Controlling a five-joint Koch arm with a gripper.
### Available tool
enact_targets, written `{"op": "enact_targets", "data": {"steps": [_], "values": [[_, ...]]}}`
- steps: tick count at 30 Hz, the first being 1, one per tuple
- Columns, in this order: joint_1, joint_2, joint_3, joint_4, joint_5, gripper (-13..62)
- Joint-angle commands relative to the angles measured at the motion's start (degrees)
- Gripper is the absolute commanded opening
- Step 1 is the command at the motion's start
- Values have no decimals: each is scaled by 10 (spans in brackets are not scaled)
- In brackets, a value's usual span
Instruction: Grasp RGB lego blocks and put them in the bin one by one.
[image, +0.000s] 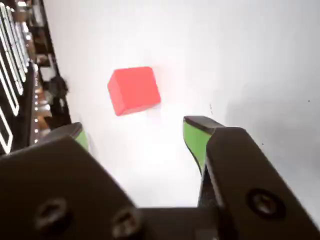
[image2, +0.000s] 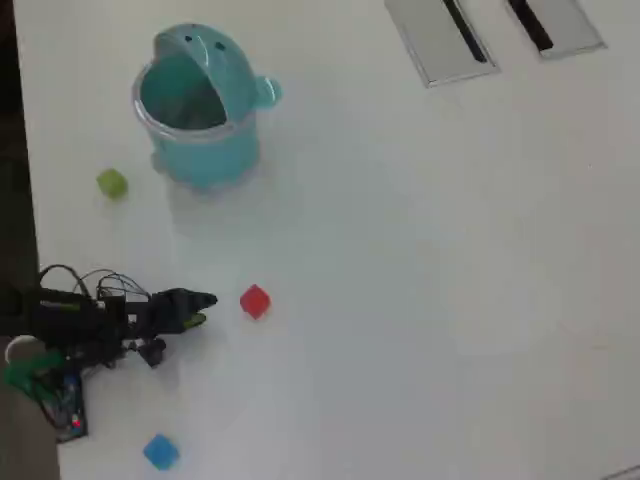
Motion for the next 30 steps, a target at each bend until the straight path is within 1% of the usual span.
{"op": "enact_targets", "data": {"steps": [1, 30], "values": [[-12, 36, 41, -1, -7, 346], [-16, 36, 41, 0, -16, 345]]}}
